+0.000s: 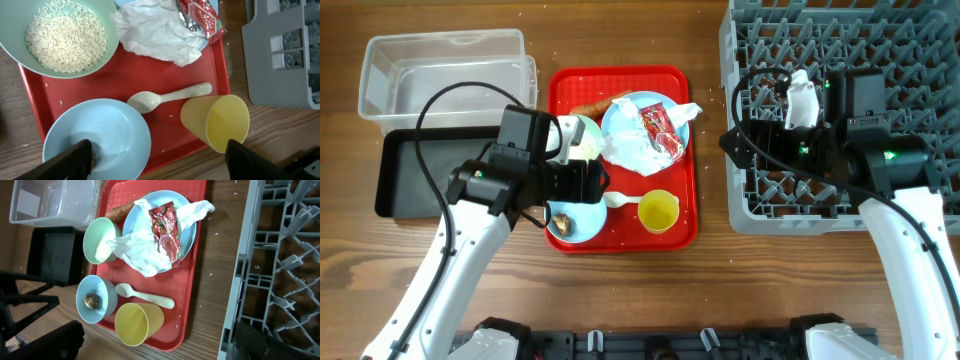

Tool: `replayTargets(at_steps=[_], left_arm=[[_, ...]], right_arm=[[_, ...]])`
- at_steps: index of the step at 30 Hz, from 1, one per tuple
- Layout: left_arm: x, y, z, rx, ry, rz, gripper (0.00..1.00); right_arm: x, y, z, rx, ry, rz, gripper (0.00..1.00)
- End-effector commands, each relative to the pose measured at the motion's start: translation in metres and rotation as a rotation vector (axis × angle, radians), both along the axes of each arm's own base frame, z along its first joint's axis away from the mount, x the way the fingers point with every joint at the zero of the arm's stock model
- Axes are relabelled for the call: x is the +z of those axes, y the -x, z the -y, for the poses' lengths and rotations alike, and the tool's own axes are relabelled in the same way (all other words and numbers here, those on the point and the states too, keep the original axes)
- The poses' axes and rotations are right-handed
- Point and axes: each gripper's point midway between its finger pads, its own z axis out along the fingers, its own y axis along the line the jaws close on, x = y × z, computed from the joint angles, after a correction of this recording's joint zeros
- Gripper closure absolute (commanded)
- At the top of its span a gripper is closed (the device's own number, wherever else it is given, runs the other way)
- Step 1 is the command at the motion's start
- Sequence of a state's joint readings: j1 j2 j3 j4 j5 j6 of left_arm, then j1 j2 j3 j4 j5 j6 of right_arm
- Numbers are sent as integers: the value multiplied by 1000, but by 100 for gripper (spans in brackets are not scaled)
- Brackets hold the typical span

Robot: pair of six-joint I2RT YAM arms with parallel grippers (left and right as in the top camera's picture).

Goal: Sort waste into correct bins and load items into the dishwasher rack
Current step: 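Reach the left gripper to the light-blue bowl and grasp its rim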

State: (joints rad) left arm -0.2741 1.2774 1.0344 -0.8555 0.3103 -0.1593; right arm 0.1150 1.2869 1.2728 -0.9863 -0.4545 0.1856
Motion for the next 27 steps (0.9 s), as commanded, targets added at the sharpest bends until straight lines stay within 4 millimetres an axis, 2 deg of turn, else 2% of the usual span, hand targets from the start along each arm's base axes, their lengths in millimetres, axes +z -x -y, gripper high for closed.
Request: replayTargets(at_steps=[1,3,5,8,15,18,21,23,27], left_arm=[[4,-4,1,104,20,-24,19],[-2,-4,-4,169,-46,-33,21],[-12,-2,-6,236,-115,-52,32],[-32,3,7,256,-169,-105,44],[-106,8,10,266,-331,-286,46],[-124,9,12,251,-360,-320,46],[-132,9,12,248,-373,-337,51],[-132,8,13,249,-369,-333,64],[-132,8,13,248,-365,-336,79]], right_arm=[[6,-5,1,-4,16,26,0],[7,-6,1,-5,16,27,0],[7,-6,1,-5,16,27,1],[6,-5,1,-5,16,23,0],[3,-1,2,-4,19,2,0],[3,-1,2,-4,19,2,0],[3,-1,2,-7,22,3,0],[2,-2,4,-17,34,4,0],[2,-2,5,-19,37,4,0]])
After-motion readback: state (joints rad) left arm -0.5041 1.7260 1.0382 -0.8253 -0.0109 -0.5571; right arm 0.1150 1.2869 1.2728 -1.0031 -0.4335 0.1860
